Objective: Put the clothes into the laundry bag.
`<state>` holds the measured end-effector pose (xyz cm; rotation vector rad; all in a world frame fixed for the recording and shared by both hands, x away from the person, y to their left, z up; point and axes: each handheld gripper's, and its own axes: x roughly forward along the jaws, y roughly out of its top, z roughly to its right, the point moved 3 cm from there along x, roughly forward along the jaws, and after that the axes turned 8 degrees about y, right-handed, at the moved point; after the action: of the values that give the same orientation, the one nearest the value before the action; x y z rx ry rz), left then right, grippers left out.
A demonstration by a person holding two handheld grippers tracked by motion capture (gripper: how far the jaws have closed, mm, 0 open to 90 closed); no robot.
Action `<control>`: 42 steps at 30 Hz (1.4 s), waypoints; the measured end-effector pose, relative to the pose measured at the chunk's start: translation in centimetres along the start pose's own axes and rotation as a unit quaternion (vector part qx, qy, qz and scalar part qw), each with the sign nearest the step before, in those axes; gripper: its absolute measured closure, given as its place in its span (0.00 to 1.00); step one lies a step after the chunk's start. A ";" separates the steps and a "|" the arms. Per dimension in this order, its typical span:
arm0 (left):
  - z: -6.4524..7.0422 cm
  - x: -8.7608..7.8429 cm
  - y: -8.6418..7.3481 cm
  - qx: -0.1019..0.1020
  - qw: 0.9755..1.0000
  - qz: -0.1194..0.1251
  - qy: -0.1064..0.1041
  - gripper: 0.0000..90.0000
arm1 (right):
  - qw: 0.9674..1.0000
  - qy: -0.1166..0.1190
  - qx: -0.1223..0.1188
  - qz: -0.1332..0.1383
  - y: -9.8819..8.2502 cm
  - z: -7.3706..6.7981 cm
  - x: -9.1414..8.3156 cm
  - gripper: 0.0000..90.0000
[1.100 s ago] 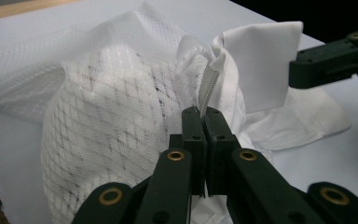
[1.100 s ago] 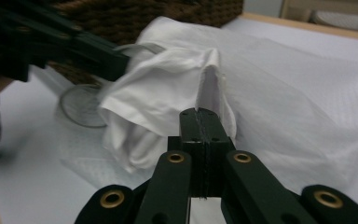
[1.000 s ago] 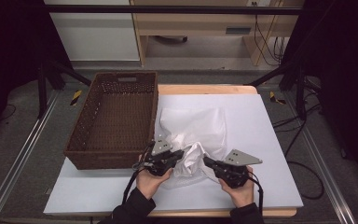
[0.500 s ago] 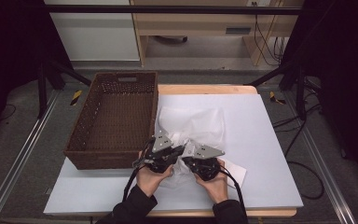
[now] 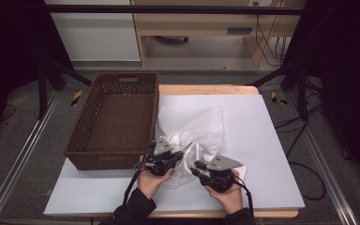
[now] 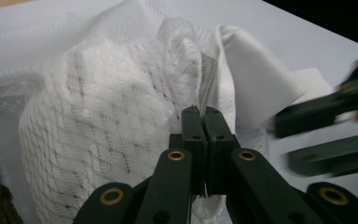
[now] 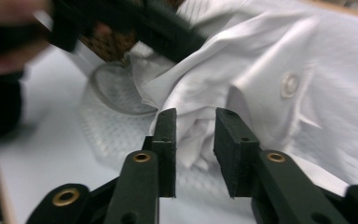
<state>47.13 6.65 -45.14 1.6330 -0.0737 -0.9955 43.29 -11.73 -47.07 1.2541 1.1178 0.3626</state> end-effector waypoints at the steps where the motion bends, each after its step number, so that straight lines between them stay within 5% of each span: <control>1: -0.1 0.1 -0.2 0.000 1.000 -0.001 0.001 0.99 | 1.000 -0.002 0.000 0.010 -0.1 0.0 -1.0 0.75; 5: -0.2 0.2 -0.3 0.000 1.000 0.000 -0.001 0.98 | 0.997 -0.050 0.007 0.056 0.2 1.5 -4.6 0.60; 8: -0.1 0.2 -0.3 0.001 1.000 0.001 0.000 0.98 | 0.993 -0.082 0.029 0.081 0.6 3.3 -5.5 0.45; 14: -0.2 0.0 0.0 0.003 1.000 0.004 -0.002 0.99 | 0.997 -0.060 0.035 0.038 0.3 5.1 -1.7 0.40; 17: -0.2 -0.2 0.2 0.004 1.000 0.005 -0.004 0.99 | 0.999 -0.031 0.038 0.020 0.3 5.2 0.7 0.37; 21: -0.1 -0.4 0.4 0.004 1.000 0.008 -0.004 0.99 | 1.000 0.003 0.030 0.008 0.4 4.6 2.7 0.53; 26: -0.3 -1.0 1.1 0.002 1.000 0.017 -0.004 0.99 | 1.000 -0.017 0.006 0.001 0.6 3.7 1.8 0.82; 30: -0.1 -2.1 2.4 0.003 0.999 0.034 -0.006 0.99 | 1.000 -0.004 -0.017 0.005 1.1 2.0 0.8 0.87; 34: 0.8 -2.7 3.5 0.024 0.999 0.036 -0.010 0.99 | 0.999 -0.001 -0.033 -0.024 1.5 0.8 2.7 0.87; 38: 1.6 -2.6 3.3 0.038 0.999 0.031 -0.008 0.99 | 0.999 -0.038 0.008 -0.022 2.3 1.6 5.5 0.87; 42: 1.0 -2.3 2.2 0.025 0.999 0.027 -0.026 0.99 | 0.996 -0.076 0.050 -0.004 2.3 2.8 6.9 0.87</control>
<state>46.02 6.34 -42.02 1.6421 -0.1772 -1.0016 49.59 -7.36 -48.54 1.3410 1.0211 0.2029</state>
